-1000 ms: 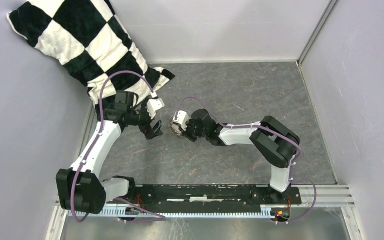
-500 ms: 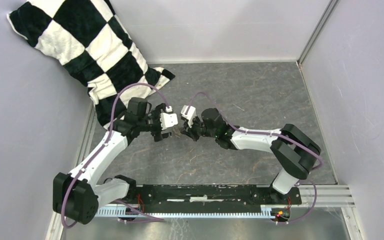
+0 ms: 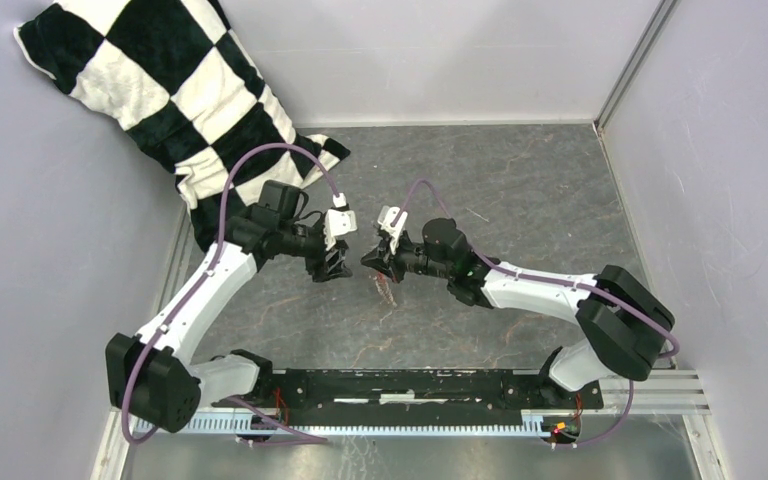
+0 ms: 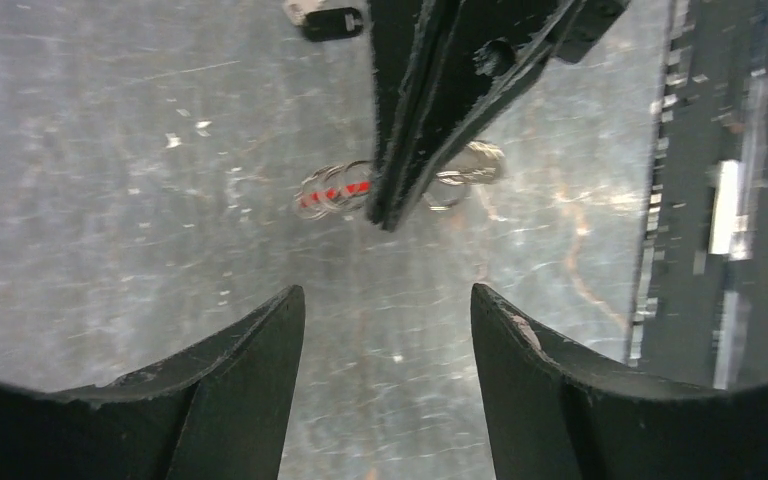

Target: Put the keys on the keyring

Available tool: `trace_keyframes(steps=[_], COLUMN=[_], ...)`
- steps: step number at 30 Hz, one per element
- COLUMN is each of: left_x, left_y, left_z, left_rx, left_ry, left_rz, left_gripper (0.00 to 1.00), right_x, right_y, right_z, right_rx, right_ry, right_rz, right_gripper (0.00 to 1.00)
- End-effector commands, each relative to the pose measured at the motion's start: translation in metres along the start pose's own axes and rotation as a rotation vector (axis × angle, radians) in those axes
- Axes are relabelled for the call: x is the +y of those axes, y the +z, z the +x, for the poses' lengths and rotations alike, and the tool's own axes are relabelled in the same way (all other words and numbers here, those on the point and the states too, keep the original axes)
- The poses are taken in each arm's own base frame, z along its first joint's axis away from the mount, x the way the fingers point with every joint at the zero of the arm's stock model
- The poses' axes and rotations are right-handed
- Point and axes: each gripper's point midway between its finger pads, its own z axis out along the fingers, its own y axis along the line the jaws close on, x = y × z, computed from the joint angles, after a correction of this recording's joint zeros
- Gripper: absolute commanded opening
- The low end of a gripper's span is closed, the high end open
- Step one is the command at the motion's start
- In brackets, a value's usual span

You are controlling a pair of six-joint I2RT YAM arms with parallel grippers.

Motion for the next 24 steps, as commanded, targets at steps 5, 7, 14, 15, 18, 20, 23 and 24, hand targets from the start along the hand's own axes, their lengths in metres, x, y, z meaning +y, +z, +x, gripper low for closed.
trace_keyframes(steps=[5,7,14,15,18,20,23,24], left_x=[-0.036,-0.026,-0.002,-0.002,-0.011,-0.023,-0.033,-0.034], left_y=[0.0,0.0,-0.008,-0.008,-0.009,-0.011,-0.013,-0.014], left_z=[-0.003,0.001,-0.016,-0.019,-0.027,-0.029,-0.027,-0.027], left_rx=[-0.024,-0.019,-0.093,-0.102,-0.122,-0.131,-0.135,-0.136], left_ry=[-0.238,-0.203,-0.101,-0.114,-0.149,-0.155,-0.152,-0.149], left_rz=[0.132,0.06,-0.09,-0.084,-0.033,0.02,0.048,0.048], left_gripper=[0.67,0.65,0.65,0.65,0.65,0.67,0.7,0.7], right_x=[0.0,0.003,0.013,0.016,0.022,0.026,0.031,0.031], right_y=[-0.007,-0.008,-0.008,-0.008,-0.011,-0.014,-0.016,-0.017], right_z=[-0.032,-0.034,-0.057,-0.062,-0.076,-0.084,-0.094,-0.097], right_rx=[-0.095,-0.099,-0.156,-0.167,-0.202,-0.221,-0.237,-0.241], right_ry=[-0.014,-0.008,0.032,0.04,0.061,0.061,0.051,0.053], right_rz=[0.01,-0.003,-0.055,-0.068,-0.094,-0.116,-0.147,-0.151], right_gripper=[0.01,0.0,0.0,0.0,0.01,0.01,0.01,0.0])
